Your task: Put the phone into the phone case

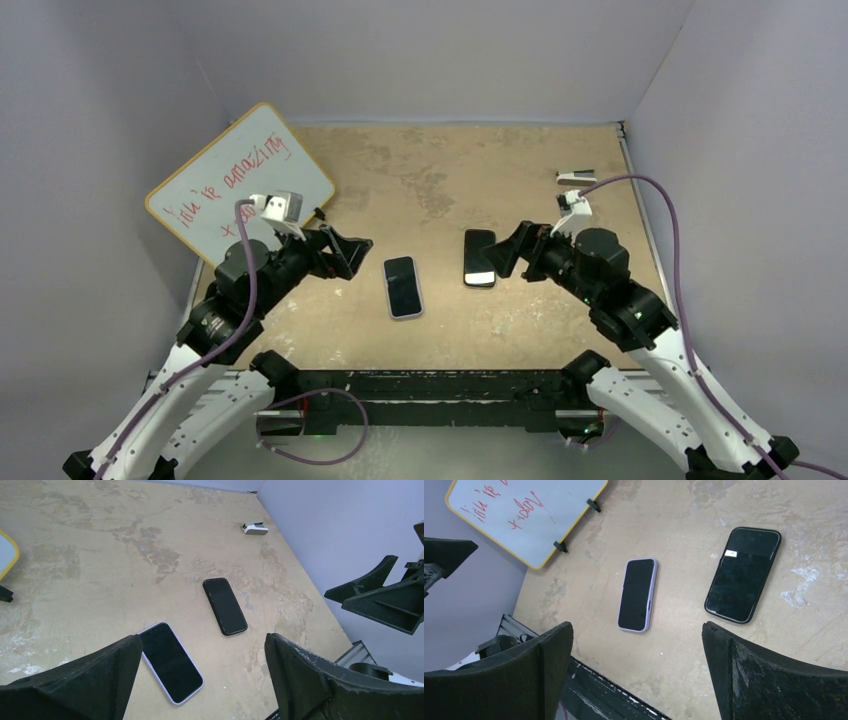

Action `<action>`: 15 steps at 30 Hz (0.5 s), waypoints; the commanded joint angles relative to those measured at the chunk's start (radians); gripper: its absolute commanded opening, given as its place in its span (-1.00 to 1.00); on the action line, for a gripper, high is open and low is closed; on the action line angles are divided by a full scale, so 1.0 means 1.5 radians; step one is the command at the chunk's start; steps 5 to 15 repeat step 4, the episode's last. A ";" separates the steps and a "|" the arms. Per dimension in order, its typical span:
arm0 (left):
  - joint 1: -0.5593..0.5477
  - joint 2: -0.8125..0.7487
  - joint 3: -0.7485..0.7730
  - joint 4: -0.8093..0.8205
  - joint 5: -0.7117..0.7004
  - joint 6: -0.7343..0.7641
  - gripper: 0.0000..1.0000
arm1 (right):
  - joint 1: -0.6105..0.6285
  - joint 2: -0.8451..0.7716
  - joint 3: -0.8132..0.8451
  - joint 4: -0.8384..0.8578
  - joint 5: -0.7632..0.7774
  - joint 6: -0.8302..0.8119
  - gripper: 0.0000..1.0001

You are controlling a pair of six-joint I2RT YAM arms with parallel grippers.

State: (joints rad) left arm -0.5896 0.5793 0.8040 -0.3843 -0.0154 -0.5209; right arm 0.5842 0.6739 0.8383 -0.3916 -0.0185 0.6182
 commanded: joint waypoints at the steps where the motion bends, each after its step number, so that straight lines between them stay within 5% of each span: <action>1: 0.000 0.002 -0.004 0.013 -0.001 -0.016 0.93 | 0.001 -0.001 -0.014 0.007 -0.018 0.017 0.98; 15: 0.001 -0.001 -0.009 0.014 -0.007 -0.016 0.94 | 0.001 0.001 -0.014 0.007 -0.018 0.017 0.98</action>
